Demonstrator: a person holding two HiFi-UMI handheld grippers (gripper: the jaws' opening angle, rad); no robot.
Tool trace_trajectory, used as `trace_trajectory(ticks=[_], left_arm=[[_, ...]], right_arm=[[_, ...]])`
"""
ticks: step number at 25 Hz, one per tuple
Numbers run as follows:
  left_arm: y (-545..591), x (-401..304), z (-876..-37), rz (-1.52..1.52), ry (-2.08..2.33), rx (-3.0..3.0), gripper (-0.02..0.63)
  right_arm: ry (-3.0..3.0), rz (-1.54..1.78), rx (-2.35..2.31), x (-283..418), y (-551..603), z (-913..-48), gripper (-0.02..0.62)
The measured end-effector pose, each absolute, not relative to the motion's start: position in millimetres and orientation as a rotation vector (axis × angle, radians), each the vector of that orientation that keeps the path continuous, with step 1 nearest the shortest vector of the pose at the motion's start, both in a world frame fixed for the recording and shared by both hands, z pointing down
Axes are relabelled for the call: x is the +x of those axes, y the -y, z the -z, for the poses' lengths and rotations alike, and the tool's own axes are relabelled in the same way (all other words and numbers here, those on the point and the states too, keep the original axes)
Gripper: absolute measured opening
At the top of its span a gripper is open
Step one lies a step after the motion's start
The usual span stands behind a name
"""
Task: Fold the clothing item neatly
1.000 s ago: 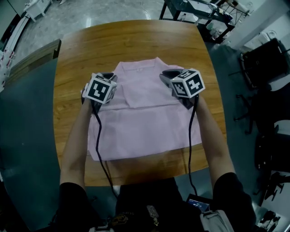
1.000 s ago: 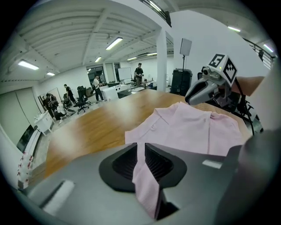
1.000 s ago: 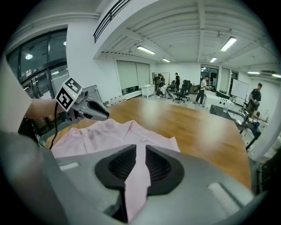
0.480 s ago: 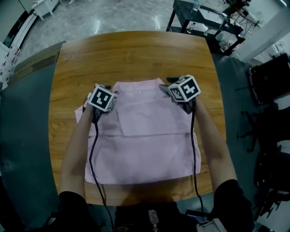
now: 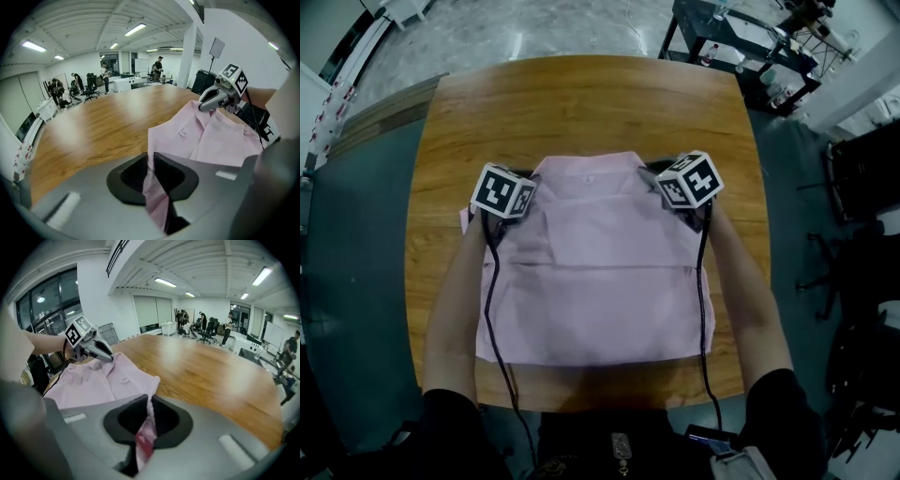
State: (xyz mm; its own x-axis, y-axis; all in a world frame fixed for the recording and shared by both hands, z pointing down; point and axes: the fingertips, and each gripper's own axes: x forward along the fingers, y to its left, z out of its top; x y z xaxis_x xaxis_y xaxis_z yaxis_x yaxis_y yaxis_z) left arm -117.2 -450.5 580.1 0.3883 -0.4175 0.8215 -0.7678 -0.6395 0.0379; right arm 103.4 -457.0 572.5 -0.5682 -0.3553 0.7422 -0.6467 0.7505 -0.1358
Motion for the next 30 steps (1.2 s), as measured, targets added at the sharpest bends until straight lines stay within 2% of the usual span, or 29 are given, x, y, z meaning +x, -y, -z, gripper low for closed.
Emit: trace_trajectory(ticks=[9, 17, 30], left_arm=[[384, -127, -475, -1.105, 1.106, 2.433, 0.051], [272, -128, -425, -1.113, 1.098, 2.615, 0.051], [108, -128, -485, -1.407, 1.059, 2.669, 0.054]], right_arm=[[2.308, -0.377, 0.902, 96, 389, -471, 0.026], [2.329, -0.29, 1.012, 100, 268, -420, 0.026], [2.299, -0.232, 1.083, 99, 120, -471, 0.028]])
